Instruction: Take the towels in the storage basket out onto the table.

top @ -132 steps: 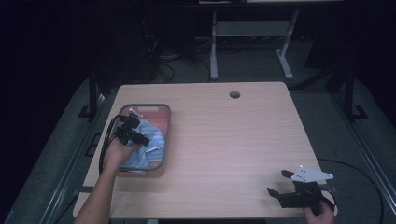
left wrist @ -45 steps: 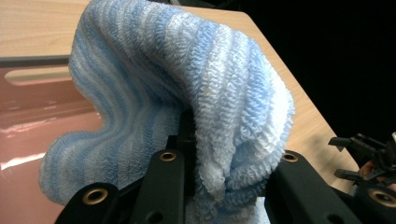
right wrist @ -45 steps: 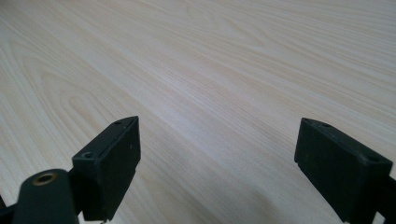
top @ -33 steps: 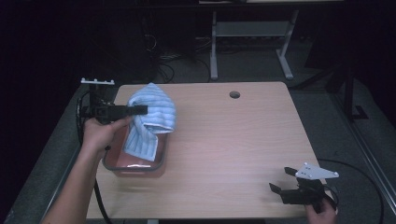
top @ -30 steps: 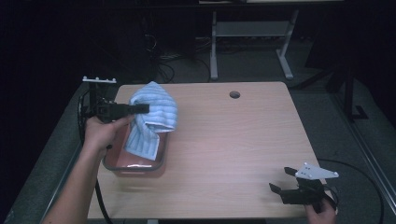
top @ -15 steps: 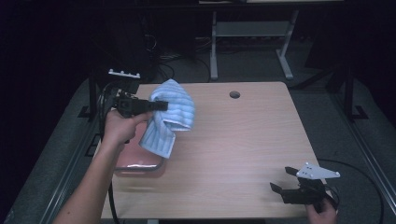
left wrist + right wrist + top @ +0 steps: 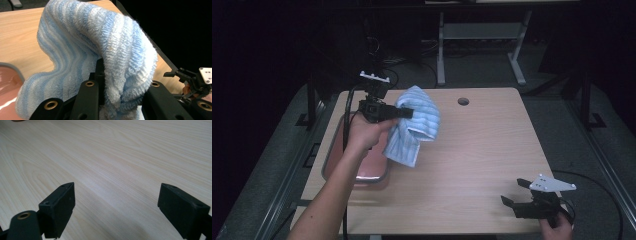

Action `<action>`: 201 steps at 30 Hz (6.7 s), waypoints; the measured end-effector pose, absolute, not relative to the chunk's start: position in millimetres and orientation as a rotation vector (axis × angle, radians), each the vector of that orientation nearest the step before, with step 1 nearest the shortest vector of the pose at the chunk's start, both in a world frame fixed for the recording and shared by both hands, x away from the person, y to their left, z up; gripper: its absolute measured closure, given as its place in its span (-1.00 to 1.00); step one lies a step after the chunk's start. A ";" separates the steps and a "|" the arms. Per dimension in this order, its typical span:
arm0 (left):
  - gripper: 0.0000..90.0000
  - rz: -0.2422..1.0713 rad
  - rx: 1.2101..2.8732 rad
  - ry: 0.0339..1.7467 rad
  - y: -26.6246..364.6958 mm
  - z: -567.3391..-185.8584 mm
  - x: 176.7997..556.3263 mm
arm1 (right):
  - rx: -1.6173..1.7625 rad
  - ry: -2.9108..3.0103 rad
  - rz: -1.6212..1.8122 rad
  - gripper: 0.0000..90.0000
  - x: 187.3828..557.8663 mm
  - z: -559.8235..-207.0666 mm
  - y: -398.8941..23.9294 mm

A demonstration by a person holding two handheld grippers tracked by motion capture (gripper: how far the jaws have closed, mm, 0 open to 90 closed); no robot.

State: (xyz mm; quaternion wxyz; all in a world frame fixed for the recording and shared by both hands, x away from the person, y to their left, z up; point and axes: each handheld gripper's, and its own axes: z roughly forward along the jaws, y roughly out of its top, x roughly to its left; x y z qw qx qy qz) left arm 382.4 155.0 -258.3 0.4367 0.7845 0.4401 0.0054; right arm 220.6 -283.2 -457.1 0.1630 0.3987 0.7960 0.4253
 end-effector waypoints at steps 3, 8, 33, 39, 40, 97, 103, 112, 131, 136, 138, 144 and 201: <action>0.65 0.011 1.962 1.086 145.3 -260.1 384.2 | 1.136 2.271 1.215 -0.69 220.7 -457.0 -282.9; 0.65 0.005 1.978 1.072 131.9 -264.3 387.7 | 1.138 2.270 1.217 -0.69 220.5 -456.9 -282.8; 0.65 -0.056 2.074 1.051 63.3 -304.6 405.2 | 1.129 2.265 1.231 -0.69 220.0 -456.0 -284.4; 0.64 -0.062 2.105 1.050 46.4 -322.1 408.5 | 1.131 2.264 1.231 -0.69 219.4 -455.6 -284.7; 0.64 -0.071 2.107 1.049 44.1 -325.5 409.1 | 1.130 2.261 1.233 -0.69 219.4 -455.8 -284.9; 0.23 -0.111 2.156 1.112 2.6 -415.8 411.5 | 1.124 2.277 1.228 -0.69 221.4 -458.3 -280.0; 0.03 -0.101 2.144 1.106 6.2 -410.7 410.4 | 1.125 2.284 1.220 -0.69 221.7 -458.7 -278.1; -0.08 -0.076 2.132 1.069 16.1 -398.7 404.7 | 1.135 2.285 1.213 -0.69 222.5 -459.3 -276.5; -0.16 -0.031 2.113 0.993 42.1 -381.2 381.6 | 1.146 2.274 1.201 -0.69 225.3 -460.0 -278.1; -0.23 -0.024 2.128 0.975 47.7 -383.2 372.4 | 1.157 2.274 1.193 -0.70 226.7 -460.2 -279.4; -0.26 -0.029 2.131 0.969 49.6 -384.3 369.0 | 1.160 2.270 1.188 -0.69 227.1 -460.1 -280.2; -0.32 -0.032 2.110 0.953 58.0 -389.0 358.9 | 1.177 2.257 1.186 -0.69 227.7 -460.7 -284.3; -0.41 -0.014 2.099 0.876 100.3 -427.3 282.3 | 1.193 2.259 1.152 -0.69 227.4 -463.7 -286.2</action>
